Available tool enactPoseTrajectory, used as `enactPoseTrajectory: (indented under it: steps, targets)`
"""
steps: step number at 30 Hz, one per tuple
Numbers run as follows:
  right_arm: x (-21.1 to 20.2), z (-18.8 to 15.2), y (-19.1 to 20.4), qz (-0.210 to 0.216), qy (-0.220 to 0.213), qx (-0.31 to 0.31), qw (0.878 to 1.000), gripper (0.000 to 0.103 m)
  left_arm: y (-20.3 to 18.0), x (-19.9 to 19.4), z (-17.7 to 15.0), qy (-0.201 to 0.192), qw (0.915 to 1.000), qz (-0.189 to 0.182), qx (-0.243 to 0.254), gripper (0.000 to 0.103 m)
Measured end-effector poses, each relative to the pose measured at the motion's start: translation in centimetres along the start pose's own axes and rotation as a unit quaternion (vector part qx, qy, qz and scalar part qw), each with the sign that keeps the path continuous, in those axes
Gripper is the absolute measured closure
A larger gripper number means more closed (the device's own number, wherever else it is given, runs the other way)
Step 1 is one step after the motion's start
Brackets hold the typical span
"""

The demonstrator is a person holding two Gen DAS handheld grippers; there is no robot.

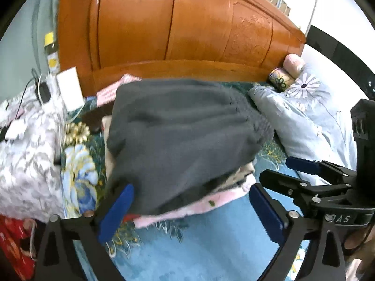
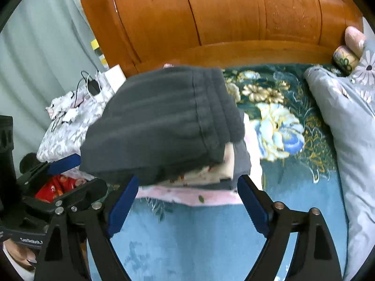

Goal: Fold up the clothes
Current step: 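Carry the folded sweatpants with both grippers to the clothes stack by the headboard, then lower the sweatpants onto the stack and open both grippers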

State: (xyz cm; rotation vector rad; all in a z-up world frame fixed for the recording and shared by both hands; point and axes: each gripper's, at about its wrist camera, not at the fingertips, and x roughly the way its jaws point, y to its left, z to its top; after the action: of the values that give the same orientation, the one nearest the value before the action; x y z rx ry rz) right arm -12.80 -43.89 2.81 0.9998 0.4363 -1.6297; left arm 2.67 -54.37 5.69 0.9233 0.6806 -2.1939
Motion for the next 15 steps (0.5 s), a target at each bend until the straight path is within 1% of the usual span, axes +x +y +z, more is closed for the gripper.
enactPoseTrajectory:
  steps: [2,4,5,9,15]
  targets:
    - [0.1,-0.5,0.0,-0.004,0.006,-0.003,1.0,0.015,0.1,0.0,-0.8,0.001,1.0,0.004,-0.006,0.0]
    - [0.3,-0.8,0.1,-0.013,0.007,-0.008,1.0,0.005,0.1,0.0,-1.1,0.003,1.0,0.007,-0.004,0.0]
    - [0.3,-0.9,0.2,-0.018,0.006,-0.012,1.0,0.004,0.1,0.0,-1.2,0.004,0.9999,0.009,-0.002,0.0]
    - [0.5,-0.9,0.3,-0.034,-0.005,-0.024,0.999,0.003,0.1,0.1,-1.6,0.0,0.9996,0.027,0.001,0.0]
    - [1.2,-1.0,0.7,-0.054,-0.007,-0.048,0.997,0.003,1.0,1.1,-2.4,-0.001,0.9995,0.027,-0.017,0.0]
